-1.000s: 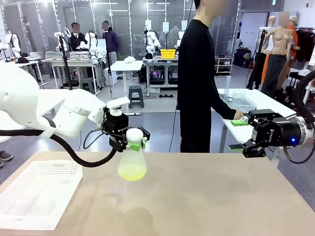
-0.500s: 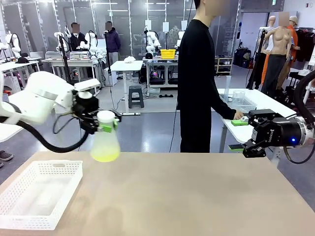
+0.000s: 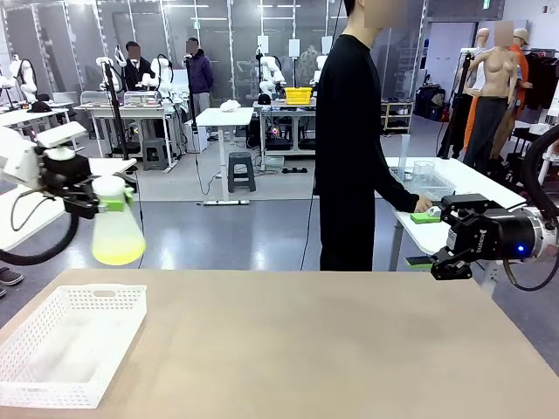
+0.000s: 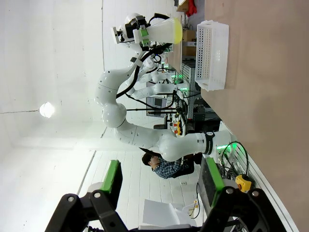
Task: Prepare the solutions needed for the experiment.
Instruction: When the human places the Big flask in the center of the table, pick up the Big flask and place it in the left Organizing basket.
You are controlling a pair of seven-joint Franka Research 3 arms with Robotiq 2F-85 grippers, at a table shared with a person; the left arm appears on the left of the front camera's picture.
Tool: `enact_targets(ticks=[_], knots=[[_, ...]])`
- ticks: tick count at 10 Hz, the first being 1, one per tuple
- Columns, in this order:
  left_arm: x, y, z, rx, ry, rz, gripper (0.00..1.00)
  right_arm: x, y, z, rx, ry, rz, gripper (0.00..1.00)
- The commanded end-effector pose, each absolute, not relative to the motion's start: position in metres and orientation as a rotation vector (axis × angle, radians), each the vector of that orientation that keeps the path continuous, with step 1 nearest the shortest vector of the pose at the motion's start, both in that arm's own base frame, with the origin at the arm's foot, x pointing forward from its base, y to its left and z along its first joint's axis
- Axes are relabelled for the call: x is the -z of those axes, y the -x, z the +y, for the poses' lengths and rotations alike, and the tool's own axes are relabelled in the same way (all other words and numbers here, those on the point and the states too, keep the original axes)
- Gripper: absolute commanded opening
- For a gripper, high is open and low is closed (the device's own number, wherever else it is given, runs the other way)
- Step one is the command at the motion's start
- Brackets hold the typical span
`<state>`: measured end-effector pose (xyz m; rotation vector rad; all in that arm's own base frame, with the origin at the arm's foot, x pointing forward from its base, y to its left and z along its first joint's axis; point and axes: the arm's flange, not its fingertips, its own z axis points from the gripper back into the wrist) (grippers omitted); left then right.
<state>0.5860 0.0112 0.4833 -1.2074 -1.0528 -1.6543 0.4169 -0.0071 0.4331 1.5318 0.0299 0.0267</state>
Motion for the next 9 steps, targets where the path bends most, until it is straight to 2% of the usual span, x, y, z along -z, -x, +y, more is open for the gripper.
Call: enact_targets(ticks=[1, 6, 9], knots=[[-0.473, -0.574, 0.048, 1.531, 1.215, -1.184, 0.05, -0.435, -0.418, -0.007, -0.031, -1.542, 0.027, 0.85], [-0.426, -0.568, 0.106, 1.374, 1.265, -1.256, 0.05, -0.435, -0.418, -0.007, -0.031, -1.542, 0.027, 0.85], [-0.396, -0.568, 0.107, 1.358, 1.279, -1.196, 0.05, -0.435, -0.418, -0.007, -0.031, -1.542, 0.027, 0.85]])
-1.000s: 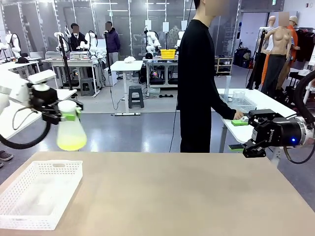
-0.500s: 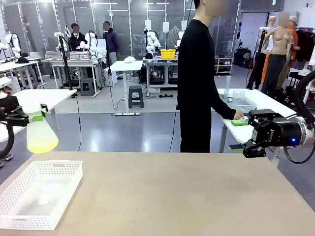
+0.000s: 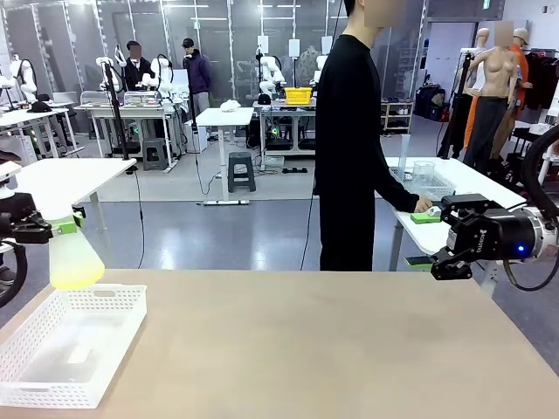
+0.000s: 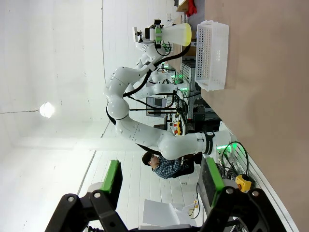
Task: Prepare the solutions needed for the experiment.
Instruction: When the human places the Big flask in the center of the table, pick up the Big flask and place it in the left Organizing basket.
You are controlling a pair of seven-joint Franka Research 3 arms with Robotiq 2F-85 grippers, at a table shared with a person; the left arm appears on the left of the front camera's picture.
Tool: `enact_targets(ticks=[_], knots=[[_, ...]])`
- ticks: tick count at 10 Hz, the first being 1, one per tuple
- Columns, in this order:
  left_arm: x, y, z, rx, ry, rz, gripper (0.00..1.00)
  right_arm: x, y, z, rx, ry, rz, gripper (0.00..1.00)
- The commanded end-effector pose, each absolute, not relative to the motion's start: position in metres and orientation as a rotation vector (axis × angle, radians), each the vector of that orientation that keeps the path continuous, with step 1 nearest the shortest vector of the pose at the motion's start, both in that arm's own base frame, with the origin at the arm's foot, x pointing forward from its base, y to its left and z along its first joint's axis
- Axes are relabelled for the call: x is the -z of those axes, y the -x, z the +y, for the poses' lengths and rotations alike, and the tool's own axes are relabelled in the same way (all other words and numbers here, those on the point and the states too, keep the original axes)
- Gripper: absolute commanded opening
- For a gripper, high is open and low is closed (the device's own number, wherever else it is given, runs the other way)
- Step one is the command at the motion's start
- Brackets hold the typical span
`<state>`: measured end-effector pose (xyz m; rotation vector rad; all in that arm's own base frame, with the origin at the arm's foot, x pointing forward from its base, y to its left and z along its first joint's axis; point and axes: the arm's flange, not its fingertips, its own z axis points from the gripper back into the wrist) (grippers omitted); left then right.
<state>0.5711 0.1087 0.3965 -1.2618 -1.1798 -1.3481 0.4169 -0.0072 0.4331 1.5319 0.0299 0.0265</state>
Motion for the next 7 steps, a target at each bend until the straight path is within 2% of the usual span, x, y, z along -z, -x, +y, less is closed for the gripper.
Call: enact_targets(ticks=[1, 5, 7], knots=[[-0.386, -0.565, 0.107, 1.382, 1.295, -1.174, 0.05, -0.435, -0.418, -0.007, -0.031, -1.542, 0.027, 0.85], [-0.34, -0.556, 0.102, 1.504, 1.317, -1.121, 0.05, -0.435, -0.418, -0.007, -0.031, -1.542, 0.027, 0.85], [-0.324, -0.549, 0.095, 1.559, 1.325, -1.151, 0.05, -0.435, -0.418, -0.007, -0.031, -1.542, 0.027, 0.85]])
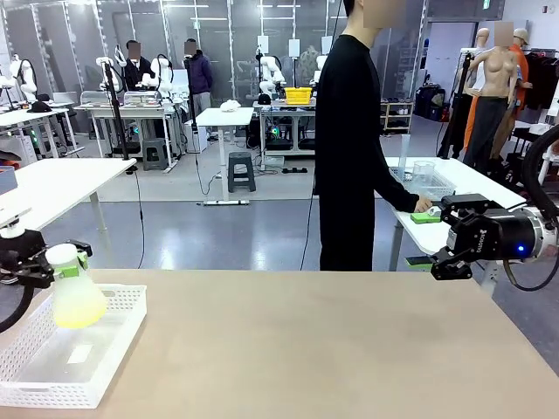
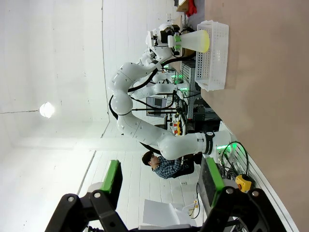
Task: Prepare the solutions needed for the experiment.
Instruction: When the human places the Big flask in the center of the table, pick up the Big flask and place it in the left Organizing basket.
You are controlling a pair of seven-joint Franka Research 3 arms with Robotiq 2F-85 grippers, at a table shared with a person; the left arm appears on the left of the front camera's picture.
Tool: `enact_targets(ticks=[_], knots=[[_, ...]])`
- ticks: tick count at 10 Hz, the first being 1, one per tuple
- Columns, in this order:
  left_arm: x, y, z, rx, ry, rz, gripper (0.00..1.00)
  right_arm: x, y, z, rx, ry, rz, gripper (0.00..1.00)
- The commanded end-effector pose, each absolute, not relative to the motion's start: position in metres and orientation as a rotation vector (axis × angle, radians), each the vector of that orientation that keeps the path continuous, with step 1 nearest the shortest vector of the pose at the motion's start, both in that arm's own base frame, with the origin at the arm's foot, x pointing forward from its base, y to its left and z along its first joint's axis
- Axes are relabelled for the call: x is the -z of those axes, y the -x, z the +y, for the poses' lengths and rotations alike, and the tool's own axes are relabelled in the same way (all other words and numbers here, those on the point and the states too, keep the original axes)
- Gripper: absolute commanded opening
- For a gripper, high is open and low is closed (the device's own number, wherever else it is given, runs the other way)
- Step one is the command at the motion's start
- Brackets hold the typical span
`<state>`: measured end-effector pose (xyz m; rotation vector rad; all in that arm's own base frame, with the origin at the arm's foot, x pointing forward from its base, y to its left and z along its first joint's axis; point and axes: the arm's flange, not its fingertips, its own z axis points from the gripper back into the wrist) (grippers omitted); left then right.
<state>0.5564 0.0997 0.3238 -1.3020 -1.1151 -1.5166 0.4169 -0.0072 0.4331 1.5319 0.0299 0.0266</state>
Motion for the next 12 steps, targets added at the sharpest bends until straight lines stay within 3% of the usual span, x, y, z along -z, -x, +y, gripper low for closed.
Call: enact_targets(ticks=[1, 12], knots=[[-0.316, -0.545, 0.091, 1.59, 1.312, -1.166, 0.05, -0.435, -0.418, -0.007, -0.031, -1.542, 0.027, 0.85], [-0.269, -0.554, 0.082, 1.549, 1.323, -1.046, 0.05, -0.435, -0.418, -0.007, -0.031, -1.542, 0.027, 0.85]])
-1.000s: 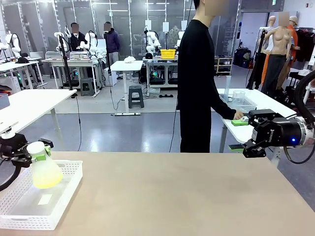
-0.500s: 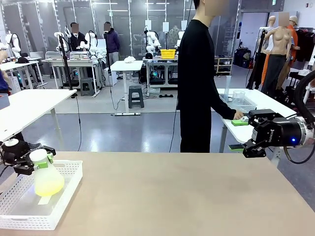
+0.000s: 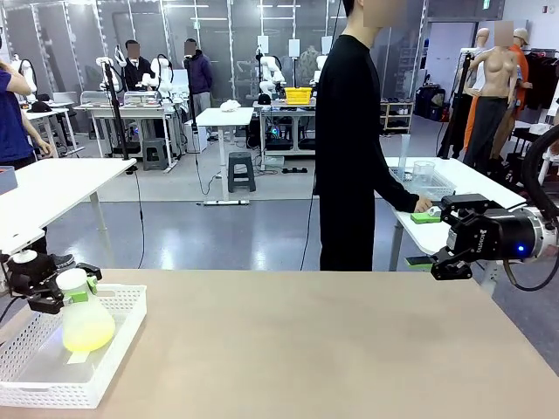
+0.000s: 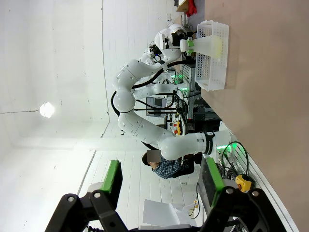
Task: Prepare the solutions needed for the experiment.
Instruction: When the human places the Big flask in the center of the table, pick up the Big flask and place it in the left Organizing basket.
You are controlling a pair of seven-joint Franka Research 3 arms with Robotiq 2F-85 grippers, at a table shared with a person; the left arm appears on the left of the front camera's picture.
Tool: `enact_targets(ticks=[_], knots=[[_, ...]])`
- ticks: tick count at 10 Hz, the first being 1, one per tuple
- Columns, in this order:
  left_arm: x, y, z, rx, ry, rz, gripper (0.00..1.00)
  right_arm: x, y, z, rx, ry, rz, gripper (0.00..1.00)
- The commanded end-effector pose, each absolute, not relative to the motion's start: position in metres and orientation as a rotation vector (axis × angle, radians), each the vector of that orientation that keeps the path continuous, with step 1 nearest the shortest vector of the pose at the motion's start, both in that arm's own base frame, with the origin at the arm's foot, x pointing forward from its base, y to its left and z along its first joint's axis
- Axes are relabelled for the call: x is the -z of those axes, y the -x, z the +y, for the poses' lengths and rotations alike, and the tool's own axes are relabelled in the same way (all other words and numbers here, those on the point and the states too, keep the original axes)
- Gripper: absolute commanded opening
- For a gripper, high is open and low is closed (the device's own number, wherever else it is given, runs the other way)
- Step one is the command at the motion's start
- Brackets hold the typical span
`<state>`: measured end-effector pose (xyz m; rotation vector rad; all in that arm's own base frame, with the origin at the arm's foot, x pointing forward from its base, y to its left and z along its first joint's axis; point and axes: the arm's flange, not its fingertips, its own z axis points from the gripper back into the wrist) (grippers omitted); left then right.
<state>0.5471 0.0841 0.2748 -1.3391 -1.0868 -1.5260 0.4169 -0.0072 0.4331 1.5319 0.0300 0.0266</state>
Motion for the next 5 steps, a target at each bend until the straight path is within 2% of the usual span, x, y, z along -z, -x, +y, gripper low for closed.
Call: enact_targets(ticks=[1, 5], knots=[[-0.267, -0.5559, 0.0834, 1.542, 1.337, -1.045, 0.33, -0.435, -0.4183, -0.0067, -0.031, -1.542, 0.027, 0.85], [-0.2634, -0.5605, 0.0874, 1.541, 1.349, -1.041, 0.72, -0.435, -0.4183, -0.0067, -0.031, -1.542, 0.027, 0.85]])
